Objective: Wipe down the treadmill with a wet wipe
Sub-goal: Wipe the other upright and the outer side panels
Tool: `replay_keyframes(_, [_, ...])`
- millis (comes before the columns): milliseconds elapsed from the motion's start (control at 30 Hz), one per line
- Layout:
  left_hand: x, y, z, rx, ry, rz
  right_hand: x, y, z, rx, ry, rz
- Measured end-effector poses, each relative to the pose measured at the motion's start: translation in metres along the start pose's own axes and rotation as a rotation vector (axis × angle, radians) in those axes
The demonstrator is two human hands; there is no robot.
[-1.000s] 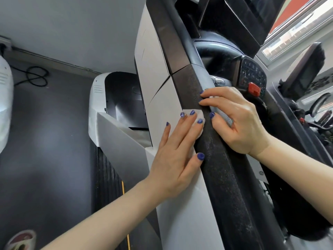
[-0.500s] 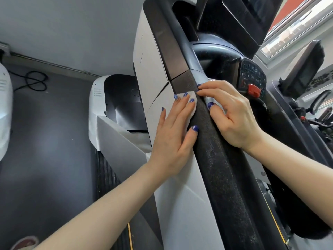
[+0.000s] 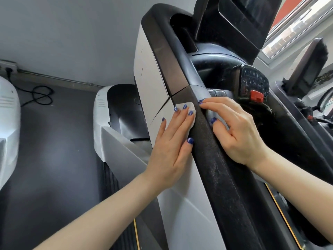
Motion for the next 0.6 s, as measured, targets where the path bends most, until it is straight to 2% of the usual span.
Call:
replay_keyframes(267, [-0.01,0.005,-0.008,0.039,-0.01,0.023,-0.015,0.007,0.008,-0.035,0.049,-0.051])
replay_keyframes(467, [0.008,0.017,-0.021,0.118,-0.099,0.091,-0.045,0.018,0.016,0.0,-0.136,-0.243])
replay_keyframes(600, [0.014,0.023,-0.023,0.141,-0.095,0.103,-0.059,0.024,0.018,0.015,-0.246,-0.363])
Point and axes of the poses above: each hand's wrist, its own x-axis away from the middle knuckle, its own y-axis out of the palm, z = x × y, the point moved 1 cm from there along -x, towards the middle knuckle, and after that the axes turned 10 degrees about z, right-handed, at the moved point
